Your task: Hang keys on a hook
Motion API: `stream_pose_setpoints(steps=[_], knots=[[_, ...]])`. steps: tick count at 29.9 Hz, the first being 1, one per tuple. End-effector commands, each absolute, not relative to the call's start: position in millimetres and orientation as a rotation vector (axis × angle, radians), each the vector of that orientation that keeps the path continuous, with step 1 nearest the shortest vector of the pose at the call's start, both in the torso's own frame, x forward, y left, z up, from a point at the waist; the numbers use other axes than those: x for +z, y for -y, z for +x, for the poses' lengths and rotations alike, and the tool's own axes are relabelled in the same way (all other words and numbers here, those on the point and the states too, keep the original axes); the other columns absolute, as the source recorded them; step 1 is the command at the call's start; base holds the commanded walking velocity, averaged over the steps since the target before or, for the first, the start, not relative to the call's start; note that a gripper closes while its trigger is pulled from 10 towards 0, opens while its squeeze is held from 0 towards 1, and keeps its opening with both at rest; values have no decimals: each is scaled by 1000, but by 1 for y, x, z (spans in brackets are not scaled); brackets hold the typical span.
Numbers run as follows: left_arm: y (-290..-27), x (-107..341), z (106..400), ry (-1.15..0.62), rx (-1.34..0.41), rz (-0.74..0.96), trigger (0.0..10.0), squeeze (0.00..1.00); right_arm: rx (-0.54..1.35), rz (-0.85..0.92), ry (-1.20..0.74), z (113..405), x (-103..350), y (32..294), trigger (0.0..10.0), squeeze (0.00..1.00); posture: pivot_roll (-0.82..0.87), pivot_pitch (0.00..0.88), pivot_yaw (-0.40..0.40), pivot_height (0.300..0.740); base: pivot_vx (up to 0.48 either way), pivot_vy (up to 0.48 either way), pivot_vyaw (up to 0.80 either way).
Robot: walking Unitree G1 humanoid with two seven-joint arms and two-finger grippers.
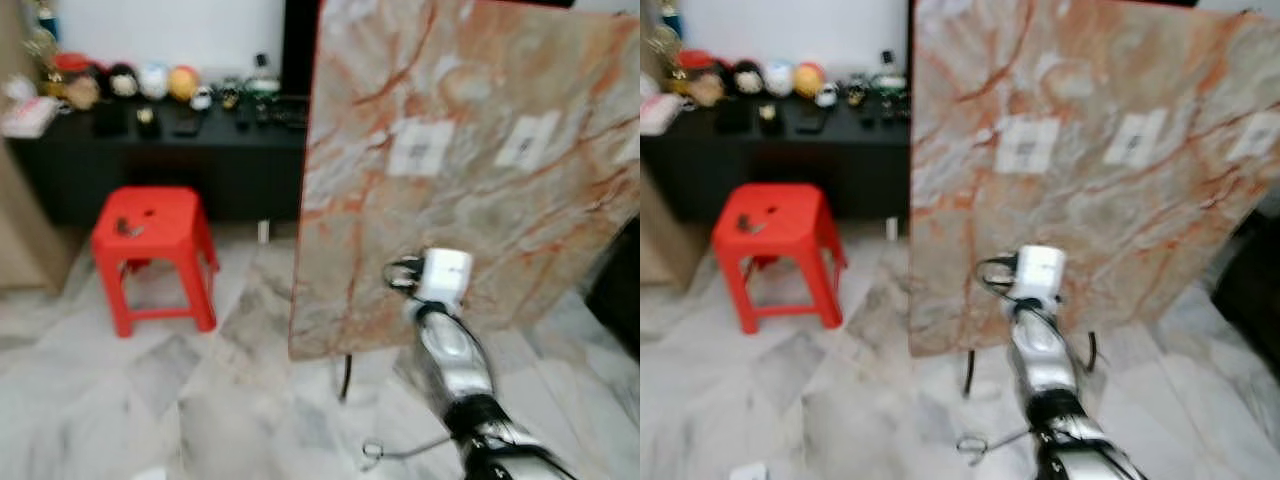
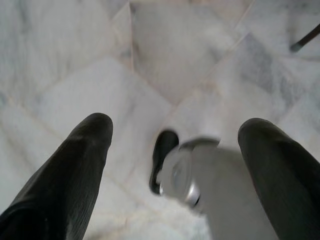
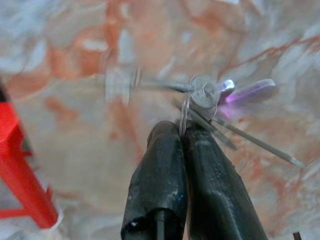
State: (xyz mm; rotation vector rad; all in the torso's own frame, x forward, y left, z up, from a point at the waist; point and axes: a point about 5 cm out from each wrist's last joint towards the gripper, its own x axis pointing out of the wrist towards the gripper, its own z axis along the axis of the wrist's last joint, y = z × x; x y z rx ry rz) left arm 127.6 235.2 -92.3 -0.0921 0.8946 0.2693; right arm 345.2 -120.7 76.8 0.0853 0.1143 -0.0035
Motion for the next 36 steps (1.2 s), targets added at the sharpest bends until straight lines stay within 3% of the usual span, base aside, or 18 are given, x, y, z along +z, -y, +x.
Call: stream_pose_setpoints(steps=[1,6,29,36], knots=[[-219,-98,122,-921,228,-104,10000,0,-70,75,-103,346,78,142,10000,0,18,1,-119,740,296,0,0],[-219,-98,121,-925,227,-97,10000,0,-75,73,-102,345,78,142,10000,0,19,2,-119,740,277,0,0],[-218,-98,123,-933,221,-96,10000,0,9,37,-21,355,96,131,10000,0,21,0,-119,740,0,0,0],[-218,-98,123,-935,221,-92,10000,0,180,-87,-223,339,58,120,10000,0,19,0,-120,740,0,0,0]])
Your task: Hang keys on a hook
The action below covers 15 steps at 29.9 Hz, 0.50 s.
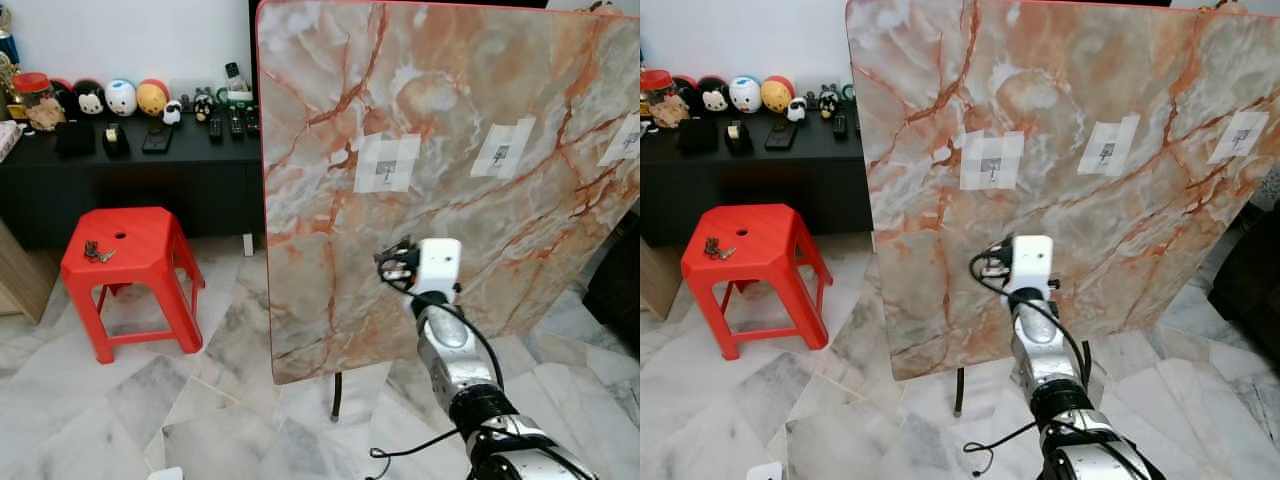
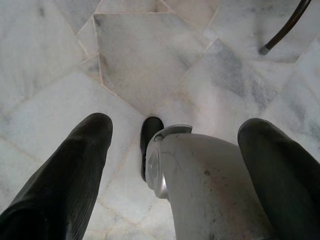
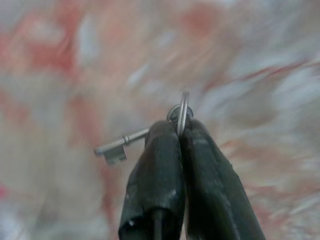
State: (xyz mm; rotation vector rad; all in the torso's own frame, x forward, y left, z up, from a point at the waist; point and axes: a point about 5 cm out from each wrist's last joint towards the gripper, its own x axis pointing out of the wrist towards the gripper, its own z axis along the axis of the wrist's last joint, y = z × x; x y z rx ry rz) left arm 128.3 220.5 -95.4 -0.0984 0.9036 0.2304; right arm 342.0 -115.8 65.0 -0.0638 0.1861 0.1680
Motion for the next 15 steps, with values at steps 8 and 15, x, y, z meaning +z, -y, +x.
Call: stream_pose_setpoints(steps=[8,15], knots=[[-218,-98,123,-936,211,-85,10000,0,130,-55,-376,312,19,134,10000,0,22,0,-121,740,0,0,0],[-218,-98,122,-939,209,-82,10000,0,-7,104,-611,276,-23,159,10000,0,25,0,-122,740,0,0,0]])
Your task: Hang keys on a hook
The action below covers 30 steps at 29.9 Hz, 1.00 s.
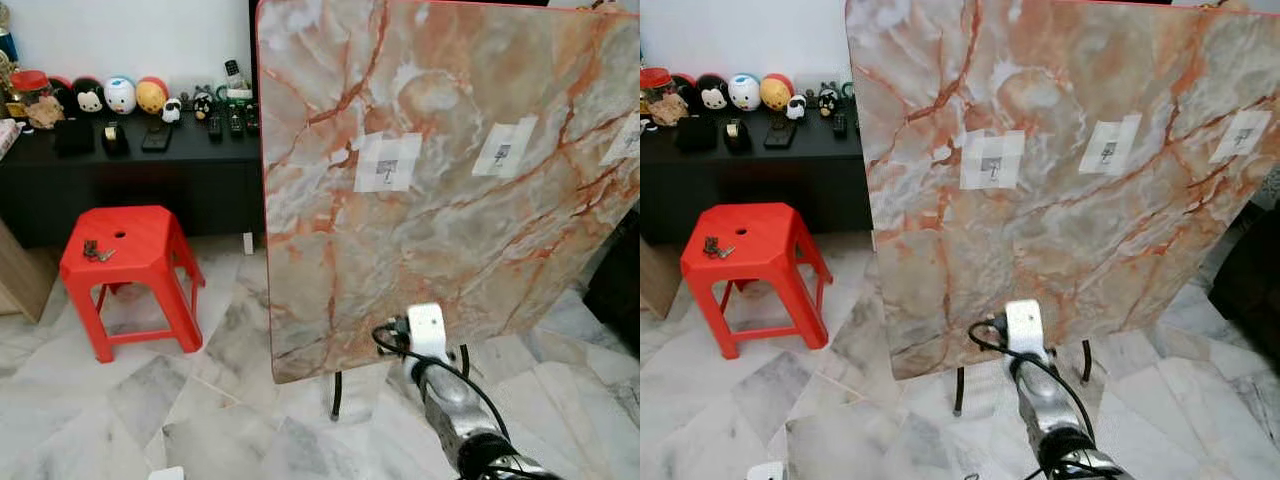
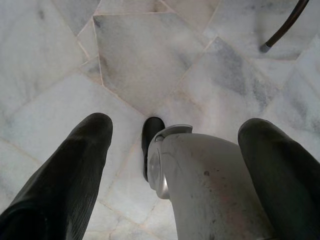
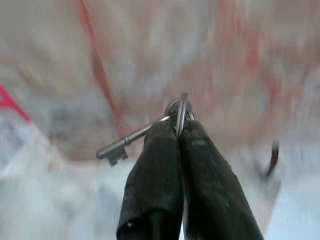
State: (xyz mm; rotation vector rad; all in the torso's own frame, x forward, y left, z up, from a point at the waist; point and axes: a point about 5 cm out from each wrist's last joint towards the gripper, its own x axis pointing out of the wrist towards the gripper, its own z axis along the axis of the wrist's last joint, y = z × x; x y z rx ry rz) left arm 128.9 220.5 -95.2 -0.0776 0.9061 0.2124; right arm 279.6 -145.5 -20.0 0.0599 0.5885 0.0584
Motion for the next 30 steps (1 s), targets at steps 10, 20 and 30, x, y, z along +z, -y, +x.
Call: stream_pose_setpoints(steps=[10,20,30], knots=[[-219,-98,126,-944,202,-71,10000,0,-142,-7,-868,222,-58,219,10000,0,15,0,-115,740,0,0,0],[-221,-97,126,-945,201,-64,10000,0,-190,2,-1054,163,-90,215,10000,0,13,0,-98,740,0,0,0],[-219,-97,127,-948,191,-61,10000,0,-158,-21,-1011,174,-86,209,10000,0,19,0,-104,740,0,0,455]])
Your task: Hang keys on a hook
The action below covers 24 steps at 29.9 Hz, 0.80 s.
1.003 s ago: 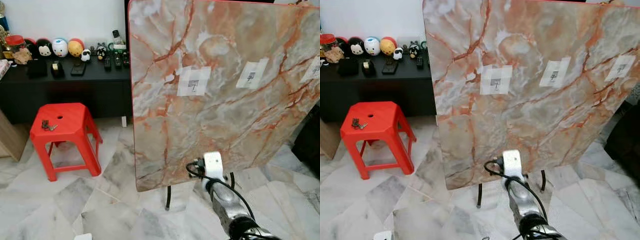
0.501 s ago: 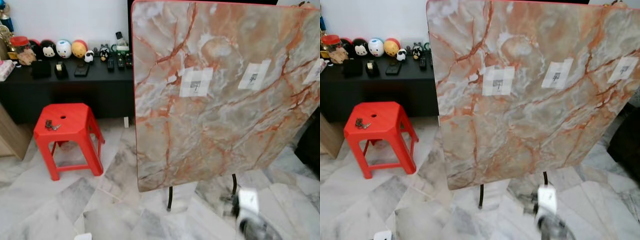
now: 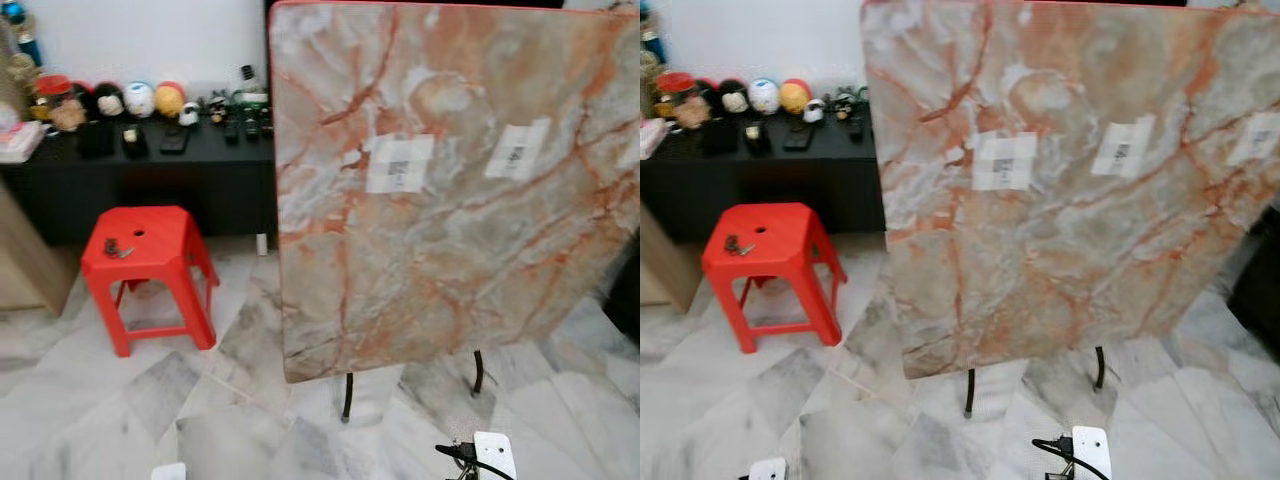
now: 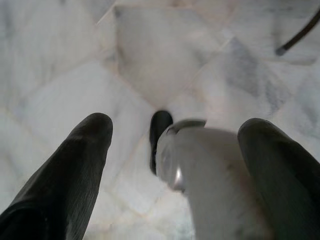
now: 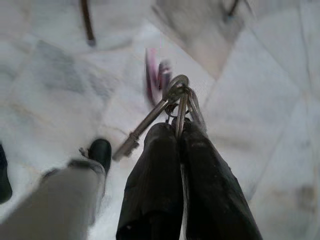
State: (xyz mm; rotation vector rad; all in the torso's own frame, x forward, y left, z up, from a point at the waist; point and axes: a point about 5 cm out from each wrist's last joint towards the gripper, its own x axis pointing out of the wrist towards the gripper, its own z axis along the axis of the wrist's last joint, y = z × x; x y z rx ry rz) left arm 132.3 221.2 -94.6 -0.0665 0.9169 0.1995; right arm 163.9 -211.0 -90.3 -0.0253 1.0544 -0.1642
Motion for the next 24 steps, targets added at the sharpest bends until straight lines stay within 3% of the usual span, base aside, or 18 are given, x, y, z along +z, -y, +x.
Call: stream_pose_setpoints(steps=[1,24], knots=[[-219,-97,127,-948,192,-60,10000,0,-155,-4,-996,178,-84,208,10000,0,20,0,-104,740,244,0,738],[-219,-97,127,-949,164,-44,10000,0,-180,75,-979,179,-85,200,10000,0,18,0,-98,740,251,0,0]])
